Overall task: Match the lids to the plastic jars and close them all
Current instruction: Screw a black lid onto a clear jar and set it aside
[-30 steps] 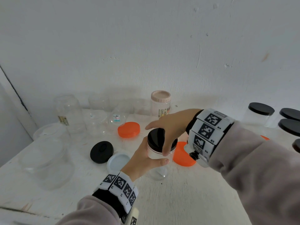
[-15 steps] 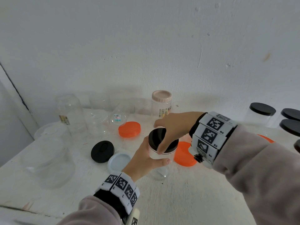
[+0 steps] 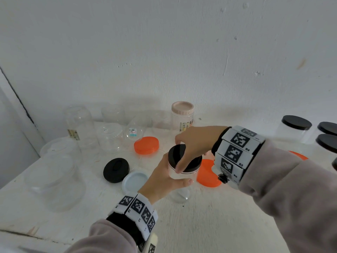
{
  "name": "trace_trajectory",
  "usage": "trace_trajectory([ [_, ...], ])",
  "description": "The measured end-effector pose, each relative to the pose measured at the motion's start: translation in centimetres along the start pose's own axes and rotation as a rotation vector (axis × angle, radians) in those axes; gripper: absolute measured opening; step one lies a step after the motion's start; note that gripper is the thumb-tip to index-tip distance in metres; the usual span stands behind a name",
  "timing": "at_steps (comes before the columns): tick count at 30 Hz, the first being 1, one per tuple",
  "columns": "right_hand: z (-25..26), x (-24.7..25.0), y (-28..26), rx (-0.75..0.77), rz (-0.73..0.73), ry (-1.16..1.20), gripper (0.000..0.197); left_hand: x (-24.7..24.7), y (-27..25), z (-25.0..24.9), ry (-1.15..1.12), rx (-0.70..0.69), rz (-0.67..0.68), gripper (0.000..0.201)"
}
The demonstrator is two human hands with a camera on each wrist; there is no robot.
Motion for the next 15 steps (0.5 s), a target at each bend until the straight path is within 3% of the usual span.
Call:
trace_trajectory([
  [3, 0.5, -0.6, -0.3, 0.027, 0.134, -0.035, 0.092, -0.1, 0.0, 0.0, -0.008, 0.007, 0.008, 0.081],
  [15, 1.0, 0.2, -0.4, 0.137, 0.002, -0.020, 0.078, -0.1, -0.2, -0.3, 0.027, 0.013, 0.029, 0.075],
])
Point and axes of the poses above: each hand's wrist, its own y-axis towards the middle knuckle, its own x-axis out of the back of the hand, z = x × y, the point moved 9 cm from there along y, towards the middle knuckle, and after that the axes turned 11 degrees about y, right-handed, at the moved point
